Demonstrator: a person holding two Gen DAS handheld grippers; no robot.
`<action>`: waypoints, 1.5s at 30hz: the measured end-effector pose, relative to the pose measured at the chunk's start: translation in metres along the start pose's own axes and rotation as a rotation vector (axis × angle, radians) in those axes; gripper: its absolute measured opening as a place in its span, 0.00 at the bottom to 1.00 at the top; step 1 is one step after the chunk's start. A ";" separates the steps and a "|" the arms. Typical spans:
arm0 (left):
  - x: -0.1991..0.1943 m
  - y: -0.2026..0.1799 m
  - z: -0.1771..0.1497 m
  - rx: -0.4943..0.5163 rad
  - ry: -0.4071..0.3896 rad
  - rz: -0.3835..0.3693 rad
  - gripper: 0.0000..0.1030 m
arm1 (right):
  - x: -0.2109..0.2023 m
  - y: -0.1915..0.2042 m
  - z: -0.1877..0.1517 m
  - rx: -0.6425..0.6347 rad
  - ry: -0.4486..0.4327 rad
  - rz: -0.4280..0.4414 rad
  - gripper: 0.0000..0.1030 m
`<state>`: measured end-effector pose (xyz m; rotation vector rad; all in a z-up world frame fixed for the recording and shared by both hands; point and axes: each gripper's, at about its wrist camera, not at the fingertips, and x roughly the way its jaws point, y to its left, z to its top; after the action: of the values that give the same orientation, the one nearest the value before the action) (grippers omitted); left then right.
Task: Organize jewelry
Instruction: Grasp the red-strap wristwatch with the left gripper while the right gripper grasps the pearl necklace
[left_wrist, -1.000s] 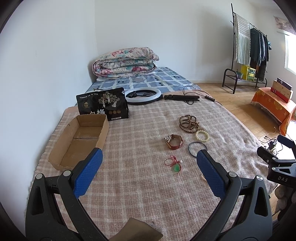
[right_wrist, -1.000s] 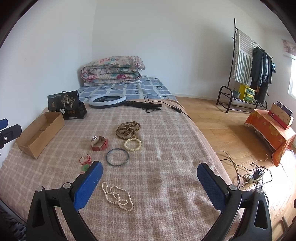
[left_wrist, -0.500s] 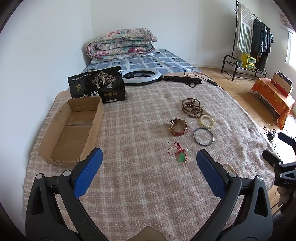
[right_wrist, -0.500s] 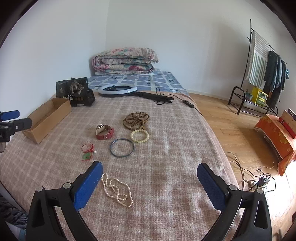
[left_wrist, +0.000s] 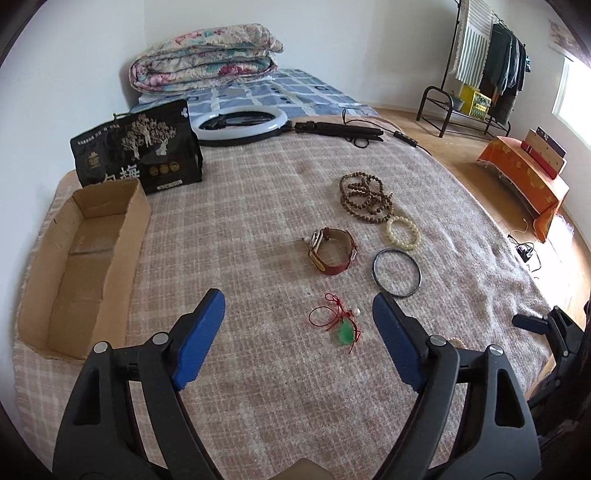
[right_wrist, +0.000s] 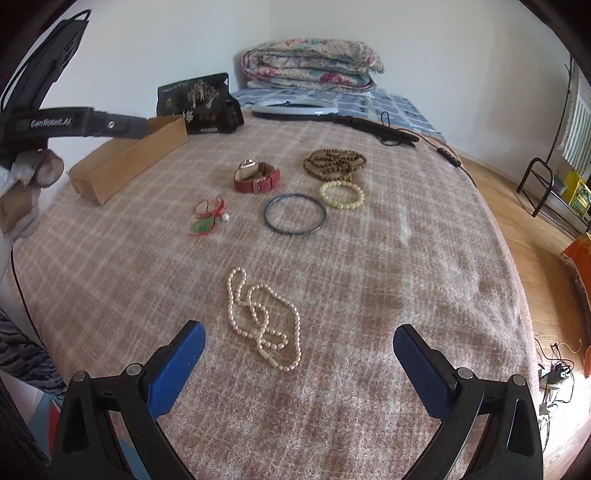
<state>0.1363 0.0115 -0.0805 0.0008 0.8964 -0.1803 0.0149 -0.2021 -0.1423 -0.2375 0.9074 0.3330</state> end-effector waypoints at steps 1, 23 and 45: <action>0.009 0.000 0.002 -0.005 0.007 0.002 0.82 | 0.003 0.002 -0.001 -0.010 0.008 0.003 1.00; 0.131 0.003 0.031 -0.136 0.142 -0.003 0.54 | 0.038 0.003 0.009 -0.047 0.014 0.063 1.00; 0.153 -0.006 0.033 -0.124 0.212 -0.013 0.19 | 0.070 0.007 0.014 -0.058 0.129 0.086 0.91</action>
<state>0.2544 -0.0206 -0.1788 -0.1034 1.1180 -0.1382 0.0622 -0.1780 -0.1907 -0.2764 1.0381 0.4276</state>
